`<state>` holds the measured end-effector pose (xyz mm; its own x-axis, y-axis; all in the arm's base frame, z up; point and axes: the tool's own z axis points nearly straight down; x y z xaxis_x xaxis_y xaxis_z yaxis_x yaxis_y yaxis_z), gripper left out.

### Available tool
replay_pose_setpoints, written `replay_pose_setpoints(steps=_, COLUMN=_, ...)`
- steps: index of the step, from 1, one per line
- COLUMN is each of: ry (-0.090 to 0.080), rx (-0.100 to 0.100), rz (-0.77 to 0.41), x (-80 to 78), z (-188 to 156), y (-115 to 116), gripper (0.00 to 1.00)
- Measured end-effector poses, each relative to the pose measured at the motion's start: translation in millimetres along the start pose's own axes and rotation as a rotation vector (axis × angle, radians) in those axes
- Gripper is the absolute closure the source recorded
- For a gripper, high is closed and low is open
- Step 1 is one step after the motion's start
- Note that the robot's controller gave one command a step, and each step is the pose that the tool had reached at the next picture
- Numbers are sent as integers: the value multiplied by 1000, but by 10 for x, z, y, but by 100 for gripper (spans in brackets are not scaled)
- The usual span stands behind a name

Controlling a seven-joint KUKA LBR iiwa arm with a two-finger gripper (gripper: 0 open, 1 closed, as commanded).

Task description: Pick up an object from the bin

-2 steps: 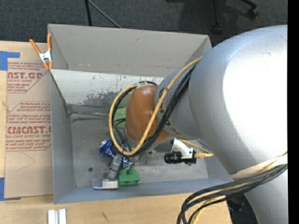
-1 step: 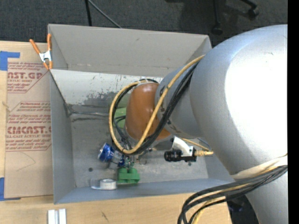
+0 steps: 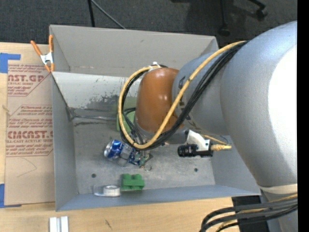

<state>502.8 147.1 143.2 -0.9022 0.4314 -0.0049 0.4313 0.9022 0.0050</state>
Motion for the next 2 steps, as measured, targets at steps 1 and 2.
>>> replay_pose_setpoints(steps=1, ry=5, rx=4, rz=-1, x=0, z=-58, y=6, gripper=100)
replay_pose_setpoints(steps=2, ry=4, rx=3, rz=-2, x=-1, z=-198, y=13, gripper=100)
